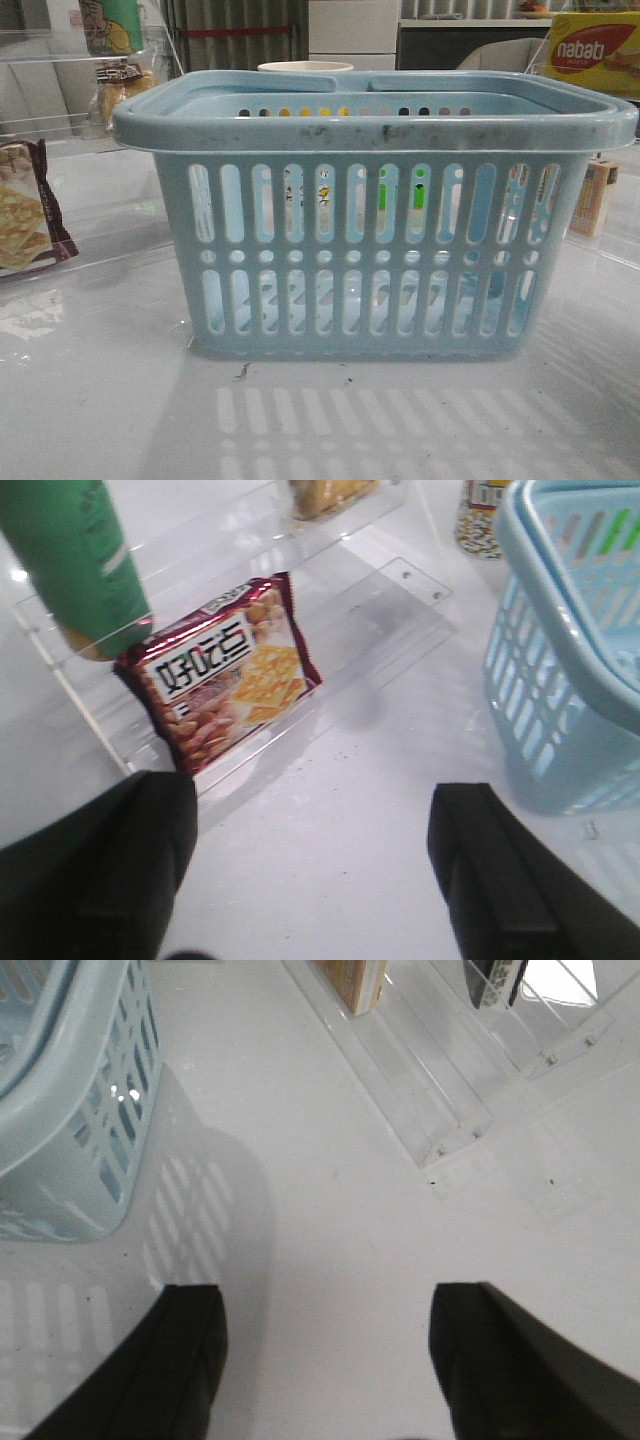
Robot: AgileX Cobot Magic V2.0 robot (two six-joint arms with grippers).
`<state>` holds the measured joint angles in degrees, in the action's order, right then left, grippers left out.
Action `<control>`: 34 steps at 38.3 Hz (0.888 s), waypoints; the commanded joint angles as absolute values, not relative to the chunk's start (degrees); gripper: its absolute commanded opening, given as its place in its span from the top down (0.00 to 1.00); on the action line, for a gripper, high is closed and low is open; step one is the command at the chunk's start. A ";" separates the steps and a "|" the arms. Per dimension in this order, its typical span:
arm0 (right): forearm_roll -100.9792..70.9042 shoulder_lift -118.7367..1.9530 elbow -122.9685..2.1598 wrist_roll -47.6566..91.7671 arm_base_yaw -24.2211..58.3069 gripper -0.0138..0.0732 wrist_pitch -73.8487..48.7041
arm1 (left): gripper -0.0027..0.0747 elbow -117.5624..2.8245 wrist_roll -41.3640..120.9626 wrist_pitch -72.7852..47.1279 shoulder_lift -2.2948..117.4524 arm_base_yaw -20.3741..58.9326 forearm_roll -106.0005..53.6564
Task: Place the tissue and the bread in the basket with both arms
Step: 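Grasp the black-and-white tissue pack on the shelf with the right gripper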
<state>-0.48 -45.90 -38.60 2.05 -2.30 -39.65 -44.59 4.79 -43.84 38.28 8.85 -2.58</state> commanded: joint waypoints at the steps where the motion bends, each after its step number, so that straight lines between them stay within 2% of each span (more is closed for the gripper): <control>1: 0.82 -50.30 -42.86 1.45 -5.23 0.20 -33.49 | 0.30 -46.43 5.27 -39.18 38.87 13.62 -3.04; 5: 0.82 -58.03 -48.47 1.45 -9.71 0.20 -32.84 | 0.36 -46.43 5.27 -39.18 38.87 17.52 -2.94; 10: 0.95 -66.82 -55.56 1.45 -12.38 0.20 -32.73 | 0.41 -46.43 5.27 -39.18 38.87 18.52 -2.94; 23: 2.50 -85.94 -71.46 1.45 -12.87 0.20 -32.67 | 0.49 -46.43 5.27 -39.18 38.87 18.52 -2.94; 34: 2.50 -96.65 -79.02 1.45 -12.87 0.20 -29.13 | 0.53 -46.43 5.27 -39.18 38.87 18.52 -2.94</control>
<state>1.89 -97.21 -75.72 1.60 -12.54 -33.88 -44.59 5.16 -43.70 38.64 18.12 -2.58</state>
